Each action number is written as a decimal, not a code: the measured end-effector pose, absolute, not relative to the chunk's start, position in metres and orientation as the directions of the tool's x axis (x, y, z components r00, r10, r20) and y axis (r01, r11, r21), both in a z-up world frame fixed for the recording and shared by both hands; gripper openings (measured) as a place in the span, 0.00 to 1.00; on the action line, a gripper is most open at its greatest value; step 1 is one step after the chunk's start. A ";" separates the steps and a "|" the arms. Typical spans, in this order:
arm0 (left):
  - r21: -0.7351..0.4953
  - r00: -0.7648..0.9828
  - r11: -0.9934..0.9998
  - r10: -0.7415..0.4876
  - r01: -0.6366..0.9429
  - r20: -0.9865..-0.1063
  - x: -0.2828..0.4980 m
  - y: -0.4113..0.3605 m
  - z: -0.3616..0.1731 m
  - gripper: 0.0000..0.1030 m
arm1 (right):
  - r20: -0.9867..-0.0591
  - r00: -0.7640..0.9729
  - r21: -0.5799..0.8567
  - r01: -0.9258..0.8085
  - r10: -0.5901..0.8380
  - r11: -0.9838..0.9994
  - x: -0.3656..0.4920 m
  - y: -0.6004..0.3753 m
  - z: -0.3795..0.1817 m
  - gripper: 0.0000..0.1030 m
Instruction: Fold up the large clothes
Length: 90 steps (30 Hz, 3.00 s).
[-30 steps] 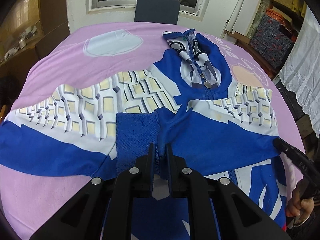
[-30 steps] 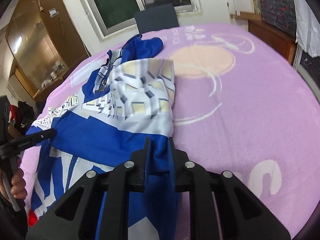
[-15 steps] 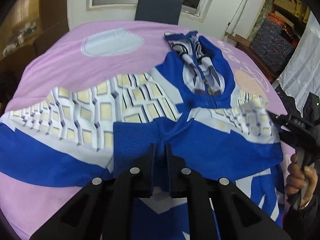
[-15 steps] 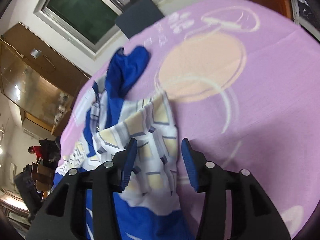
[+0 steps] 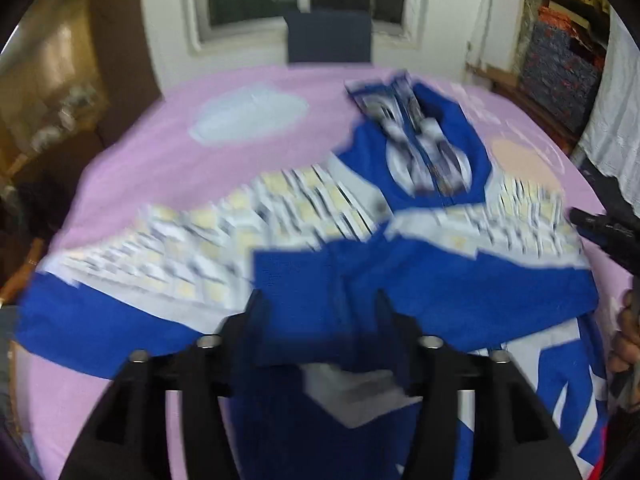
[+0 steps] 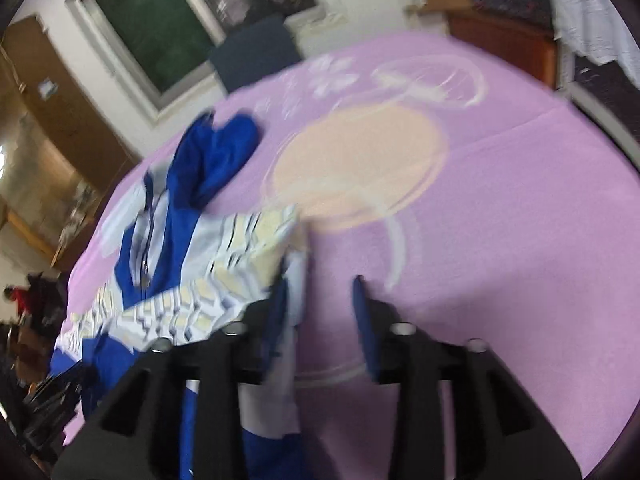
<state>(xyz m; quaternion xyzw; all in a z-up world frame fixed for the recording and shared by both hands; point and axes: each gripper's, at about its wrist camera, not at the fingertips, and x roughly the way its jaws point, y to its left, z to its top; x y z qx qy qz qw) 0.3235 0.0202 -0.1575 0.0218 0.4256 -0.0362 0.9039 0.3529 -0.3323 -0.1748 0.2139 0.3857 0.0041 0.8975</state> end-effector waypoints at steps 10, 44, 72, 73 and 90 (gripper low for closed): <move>0.031 0.625 0.985 -0.083 0.169 -0.776 0.349 -0.019 -0.164 0.56 | -0.664 0.702 0.307 -0.056 0.256 0.950 0.353 -0.270 -0.165 0.36; -0.266 0.647 0.914 -0.004 -0.308 -0.763 0.231 0.214 -0.151 0.72 | -0.597 0.765 0.342 -0.029 0.241 0.939 0.243 -0.278 -0.160 0.63; -0.674 0.720 0.630 -0.252 -0.386 -0.647 0.238 0.314 -0.185 0.72 | -0.578 0.772 0.478 0.058 0.264 0.877 0.222 -0.312 -0.171 0.74; -0.671 0.719 0.633 -0.249 -0.386 -0.649 0.244 0.312 -0.184 0.72 | -0.578 0.772 0.479 0.059 0.264 0.876 0.222 -0.313 -0.171 0.74; -0.526 0.696 0.721 -0.087 -0.450 -0.713 0.290 0.312 -0.180 0.03 | -0.597 0.752 0.480 0.056 0.279 0.875 0.232 -0.314 -0.177 0.75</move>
